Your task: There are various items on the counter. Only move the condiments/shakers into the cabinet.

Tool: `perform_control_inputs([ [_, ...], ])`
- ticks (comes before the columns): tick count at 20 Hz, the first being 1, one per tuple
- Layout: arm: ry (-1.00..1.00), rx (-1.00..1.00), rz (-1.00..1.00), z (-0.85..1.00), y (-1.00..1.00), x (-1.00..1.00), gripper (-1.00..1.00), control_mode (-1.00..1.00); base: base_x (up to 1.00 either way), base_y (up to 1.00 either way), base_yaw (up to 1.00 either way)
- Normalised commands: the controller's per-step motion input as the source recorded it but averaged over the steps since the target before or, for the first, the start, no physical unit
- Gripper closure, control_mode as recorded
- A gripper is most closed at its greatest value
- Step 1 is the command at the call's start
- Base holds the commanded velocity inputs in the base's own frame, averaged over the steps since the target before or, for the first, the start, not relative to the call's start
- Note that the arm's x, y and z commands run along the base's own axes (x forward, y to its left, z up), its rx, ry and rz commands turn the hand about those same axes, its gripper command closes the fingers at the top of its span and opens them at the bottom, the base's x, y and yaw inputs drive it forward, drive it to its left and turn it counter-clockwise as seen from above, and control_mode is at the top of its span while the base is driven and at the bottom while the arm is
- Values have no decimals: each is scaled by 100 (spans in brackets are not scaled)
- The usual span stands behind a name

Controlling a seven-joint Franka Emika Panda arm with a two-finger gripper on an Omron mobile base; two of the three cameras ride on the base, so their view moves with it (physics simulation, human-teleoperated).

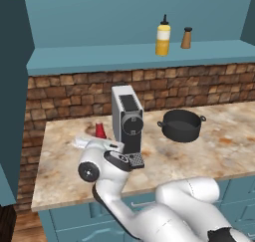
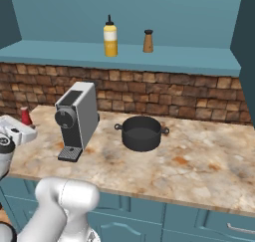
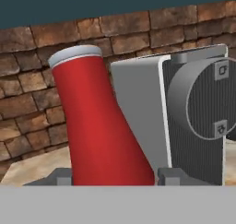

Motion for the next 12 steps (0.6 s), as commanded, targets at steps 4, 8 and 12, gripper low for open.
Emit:
perform_control_inputs([
  [4,-18,1,0,100,1,-46,100,-100,0,0,0],
  [8,-11,0,0,100,0,-21,100,-100,0,0,0],
  [12,-10,0,0,100,0,-21,100,-100,0,0,0],
])
